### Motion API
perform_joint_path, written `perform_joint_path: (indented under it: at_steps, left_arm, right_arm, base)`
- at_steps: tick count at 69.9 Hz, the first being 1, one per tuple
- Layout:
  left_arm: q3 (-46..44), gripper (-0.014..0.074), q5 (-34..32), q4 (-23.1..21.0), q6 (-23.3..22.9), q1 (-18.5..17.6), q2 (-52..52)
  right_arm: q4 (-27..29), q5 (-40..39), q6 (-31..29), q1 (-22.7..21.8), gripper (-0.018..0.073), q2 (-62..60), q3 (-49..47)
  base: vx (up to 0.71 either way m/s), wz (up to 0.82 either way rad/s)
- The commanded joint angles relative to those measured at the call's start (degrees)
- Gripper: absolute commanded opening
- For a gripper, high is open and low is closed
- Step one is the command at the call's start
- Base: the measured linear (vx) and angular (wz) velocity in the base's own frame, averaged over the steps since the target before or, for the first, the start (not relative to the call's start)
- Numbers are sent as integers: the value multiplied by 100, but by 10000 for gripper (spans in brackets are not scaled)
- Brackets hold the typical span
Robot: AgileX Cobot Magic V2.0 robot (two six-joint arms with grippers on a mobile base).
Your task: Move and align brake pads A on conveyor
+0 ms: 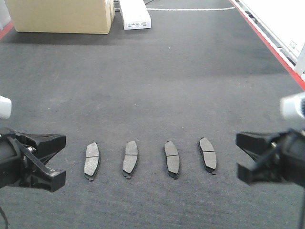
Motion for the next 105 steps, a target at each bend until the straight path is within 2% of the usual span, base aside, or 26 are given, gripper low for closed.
perform_joint_path:
  at_steps: [1, 60, 67, 70, 73, 82, 85, 96, 105]
  left_arm:
    - [-148, -6, -330, 44, 0, -31, -51]
    - [-148, -6, -342, 44, 0, -25, -51]
    - [-143, -6, -278, -72, 32, -19, -56]
    - [-143, -6, -317, -199, 216, -13, -76]
    - [-143, -6, -375, -534, 651, -13, -127]
    - [-143, -6, -768, -1741, 2518, -13, -157]
    - [-143, -6, -869, -2030, 2845, -13, -157]
    - [-143, -6, -1090, -2115, 2938, -13, -157]
    - [-143, -6, -1097, -1804, 2557, -13, -348]
  right_arm:
    - [-17, -633, -70, -17, -6, -338, 38]
    - [8, -639, -70, -17, -6, -595, 72]
    - [8, -639, -70, -17, -6, -595, 72]
    - [8, -639, -70, -17, -6, -595, 72]
    - [8, -639, -70, -17, -6, -595, 72]
    - [8, -639, -70, -17, -6, -595, 72]
    - [8, -639, -70, -17, -6, -595, 72]
    - [8, -639, -70, -17, -6, -595, 72]
    - [8, -639, -70, -17, -6, -595, 72]
  base:
    - [0, 0]
    - [0, 0]
    - [0, 0]
    - [0, 0]
    - [0, 0]
    - [0, 0]
    - [0, 0]
    - [0, 0]
    - [0, 0]
